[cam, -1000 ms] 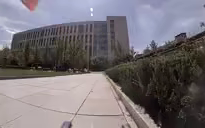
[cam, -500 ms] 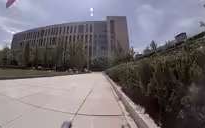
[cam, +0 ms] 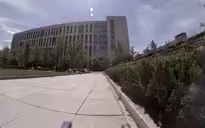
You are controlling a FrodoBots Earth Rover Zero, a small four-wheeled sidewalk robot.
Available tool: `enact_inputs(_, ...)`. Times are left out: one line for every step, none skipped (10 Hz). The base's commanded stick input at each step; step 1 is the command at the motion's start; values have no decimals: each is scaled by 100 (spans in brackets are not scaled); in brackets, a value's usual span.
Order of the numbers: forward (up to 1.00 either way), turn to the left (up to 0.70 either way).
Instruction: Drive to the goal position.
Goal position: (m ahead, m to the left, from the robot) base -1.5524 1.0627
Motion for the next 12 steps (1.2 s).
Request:
enact_inputs(2, 0)
enact_inputs(1, 0)
enact_inputs(3, 0)
enact_inputs(2, 0)
enact_inputs(1, 0)
enact_inputs(4, 0)
enact_inputs(4, 0)
enact_inputs(4, 0)
enact_inputs(4, 0)
enact_inputs(2, 0)
enact_inputs(0, 0)
enact_inputs(3, 0)
